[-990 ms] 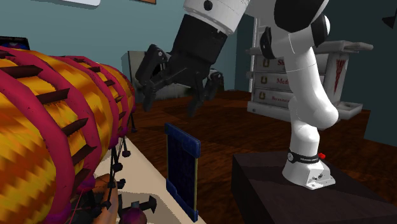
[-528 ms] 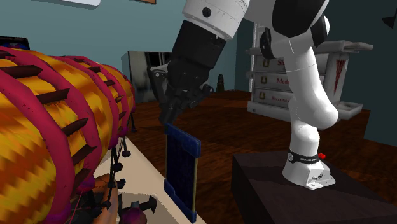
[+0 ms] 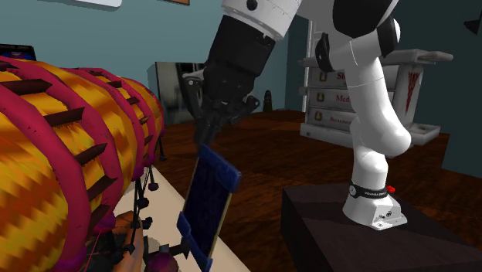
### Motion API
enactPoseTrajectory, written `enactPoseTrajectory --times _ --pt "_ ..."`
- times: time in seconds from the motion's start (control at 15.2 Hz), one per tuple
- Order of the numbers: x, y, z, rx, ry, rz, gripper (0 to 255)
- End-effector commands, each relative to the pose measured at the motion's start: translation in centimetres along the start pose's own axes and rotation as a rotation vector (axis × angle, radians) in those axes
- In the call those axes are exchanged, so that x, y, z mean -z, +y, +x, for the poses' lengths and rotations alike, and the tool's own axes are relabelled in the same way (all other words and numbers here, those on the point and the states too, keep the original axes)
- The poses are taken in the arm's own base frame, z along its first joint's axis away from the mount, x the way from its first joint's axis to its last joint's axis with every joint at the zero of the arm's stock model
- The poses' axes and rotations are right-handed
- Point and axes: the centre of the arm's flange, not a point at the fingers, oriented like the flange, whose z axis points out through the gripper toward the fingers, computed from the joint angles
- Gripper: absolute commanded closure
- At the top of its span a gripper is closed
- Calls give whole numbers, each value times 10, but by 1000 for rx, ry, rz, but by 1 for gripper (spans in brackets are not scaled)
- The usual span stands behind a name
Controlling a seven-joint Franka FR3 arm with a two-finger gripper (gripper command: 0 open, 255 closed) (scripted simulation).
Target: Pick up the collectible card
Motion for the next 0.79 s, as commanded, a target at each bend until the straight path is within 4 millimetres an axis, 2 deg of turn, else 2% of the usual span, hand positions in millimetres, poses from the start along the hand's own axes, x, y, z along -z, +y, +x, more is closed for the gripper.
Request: enactPoseTrajectory --times 0.0,0.73 --pt "10 -3 4 0 0 0 255" --pt "62 -20 22 0 0 0 255"
